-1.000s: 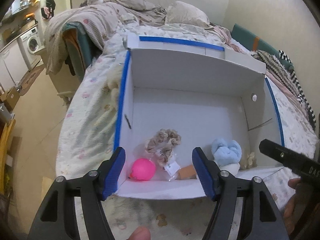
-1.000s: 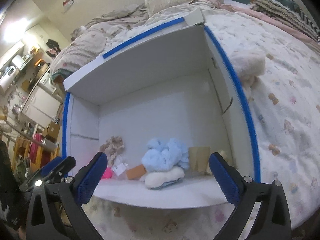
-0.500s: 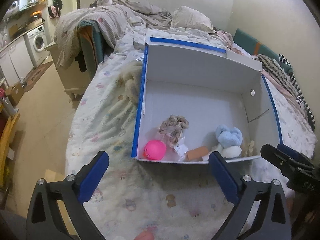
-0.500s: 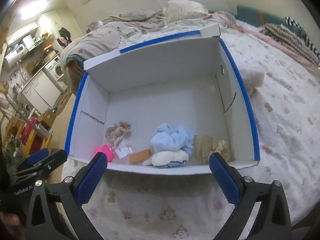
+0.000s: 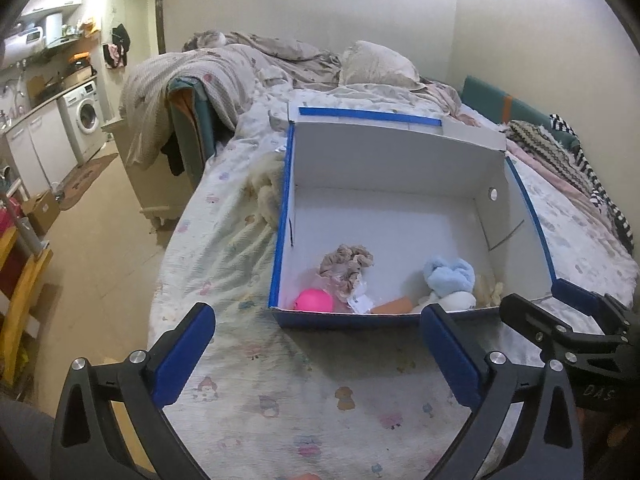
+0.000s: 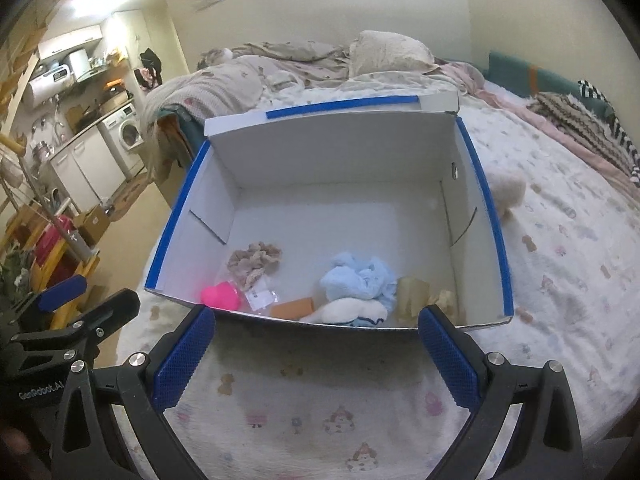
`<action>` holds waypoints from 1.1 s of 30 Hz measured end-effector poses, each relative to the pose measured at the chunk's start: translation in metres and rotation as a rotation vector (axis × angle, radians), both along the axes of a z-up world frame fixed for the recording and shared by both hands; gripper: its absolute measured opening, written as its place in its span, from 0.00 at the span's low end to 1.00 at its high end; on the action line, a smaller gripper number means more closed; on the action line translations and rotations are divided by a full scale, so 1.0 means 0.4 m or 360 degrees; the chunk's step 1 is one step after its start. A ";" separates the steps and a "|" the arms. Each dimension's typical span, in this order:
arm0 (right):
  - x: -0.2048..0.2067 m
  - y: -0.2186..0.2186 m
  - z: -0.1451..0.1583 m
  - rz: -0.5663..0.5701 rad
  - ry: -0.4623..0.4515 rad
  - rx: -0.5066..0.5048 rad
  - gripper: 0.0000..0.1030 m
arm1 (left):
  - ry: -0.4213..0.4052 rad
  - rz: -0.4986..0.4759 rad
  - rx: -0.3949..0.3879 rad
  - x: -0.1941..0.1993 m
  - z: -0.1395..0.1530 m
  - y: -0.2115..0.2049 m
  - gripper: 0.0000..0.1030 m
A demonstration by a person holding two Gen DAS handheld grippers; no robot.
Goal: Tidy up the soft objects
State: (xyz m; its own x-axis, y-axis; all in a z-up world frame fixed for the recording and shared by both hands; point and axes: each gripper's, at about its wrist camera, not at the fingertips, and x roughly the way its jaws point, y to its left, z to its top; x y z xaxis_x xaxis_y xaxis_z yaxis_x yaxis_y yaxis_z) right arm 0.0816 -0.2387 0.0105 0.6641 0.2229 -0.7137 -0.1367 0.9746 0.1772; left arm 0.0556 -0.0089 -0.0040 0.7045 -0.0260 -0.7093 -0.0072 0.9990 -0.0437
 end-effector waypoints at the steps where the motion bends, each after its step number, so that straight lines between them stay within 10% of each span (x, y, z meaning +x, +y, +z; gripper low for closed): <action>1: 0.000 0.001 -0.001 0.0004 0.0000 0.0002 1.00 | 0.0003 0.0006 -0.0002 0.001 0.000 0.002 0.99; 33: 0.002 -0.031 0.005 -0.0105 -0.0054 0.0036 1.00 | 0.0022 0.0065 -0.0011 0.019 -0.017 0.017 0.99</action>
